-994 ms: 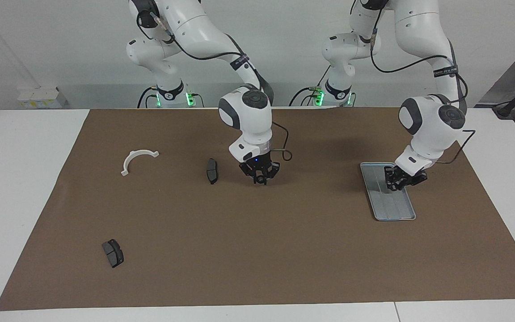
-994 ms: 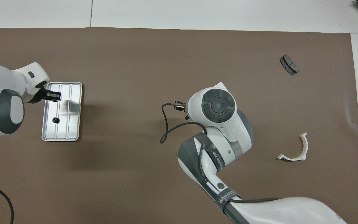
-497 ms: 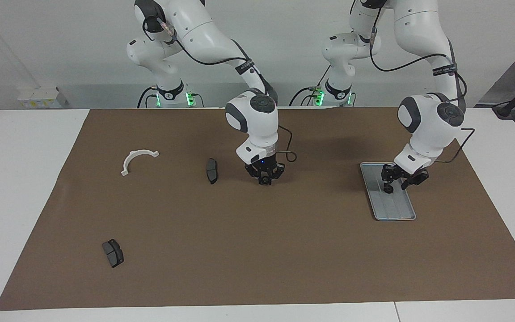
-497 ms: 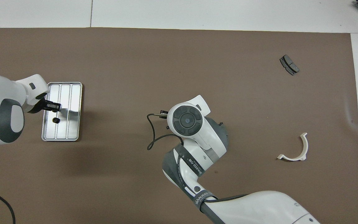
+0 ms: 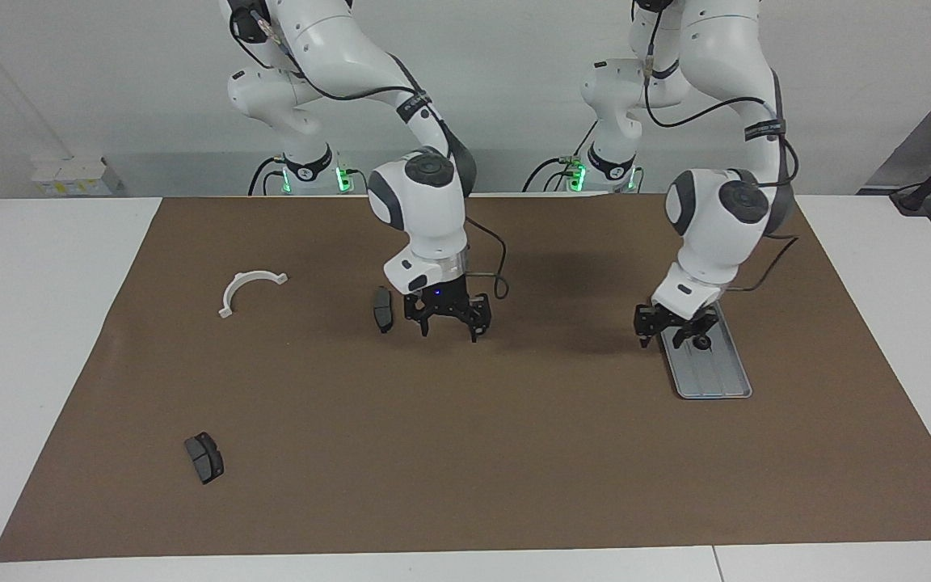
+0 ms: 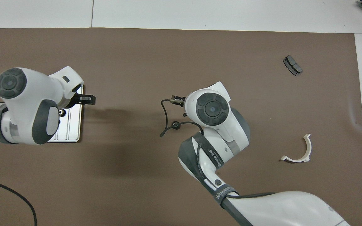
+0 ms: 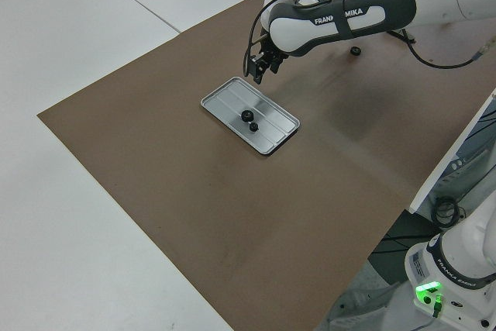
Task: Pick bearing gear from pile to tray
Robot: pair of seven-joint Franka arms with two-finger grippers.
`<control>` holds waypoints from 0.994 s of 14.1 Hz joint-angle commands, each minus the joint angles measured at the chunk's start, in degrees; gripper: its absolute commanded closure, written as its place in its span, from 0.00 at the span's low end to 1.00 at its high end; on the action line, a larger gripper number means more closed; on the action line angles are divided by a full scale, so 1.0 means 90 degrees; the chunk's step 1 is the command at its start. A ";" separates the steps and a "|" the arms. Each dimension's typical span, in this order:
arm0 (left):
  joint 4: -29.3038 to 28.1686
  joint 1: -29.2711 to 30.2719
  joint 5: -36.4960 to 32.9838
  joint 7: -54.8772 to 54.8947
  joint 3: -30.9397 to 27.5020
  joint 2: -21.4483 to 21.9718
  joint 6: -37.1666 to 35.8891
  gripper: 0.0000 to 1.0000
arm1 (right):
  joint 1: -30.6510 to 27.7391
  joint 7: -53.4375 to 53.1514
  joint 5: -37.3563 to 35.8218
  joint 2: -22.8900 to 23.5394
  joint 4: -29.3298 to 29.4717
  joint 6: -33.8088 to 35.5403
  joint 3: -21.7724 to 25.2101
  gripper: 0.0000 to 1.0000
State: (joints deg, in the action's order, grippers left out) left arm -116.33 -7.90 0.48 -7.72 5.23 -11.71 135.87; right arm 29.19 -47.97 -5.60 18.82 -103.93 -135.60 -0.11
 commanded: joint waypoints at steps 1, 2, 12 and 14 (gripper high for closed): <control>-0.0169 -0.0867 0.0044 -0.1033 -0.0103 0.0051 0.0614 0.35 | -0.0526 0.0591 -0.0071 -0.0984 -0.0687 0.0571 -0.0066 0.00; -0.0238 -0.1121 0.0044 -0.1288 -0.0103 0.0051 0.0848 0.35 | -0.0799 0.0932 -0.0061 -0.1238 -0.0746 0.0970 -0.0075 0.00; -0.0365 -0.2949 0.0044 -0.2238 -0.0103 -0.0720 0.2471 0.46 | -0.2996 0.4477 0.0720 -0.2208 0.0549 0.3365 -0.0036 0.00; -0.0365 -0.3086 0.0044 -0.2238 -0.0103 -0.0788 0.2491 0.50 | -0.3252 0.4772 0.0720 -0.2169 0.0950 0.3668 -0.0036 0.00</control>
State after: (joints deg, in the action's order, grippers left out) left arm -119.21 -34.06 0.48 -27.39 5.33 -18.78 157.15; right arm 2.28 -8.32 -0.37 -2.13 -99.93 -105.80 0.15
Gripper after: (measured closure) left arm 0.480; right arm 0.000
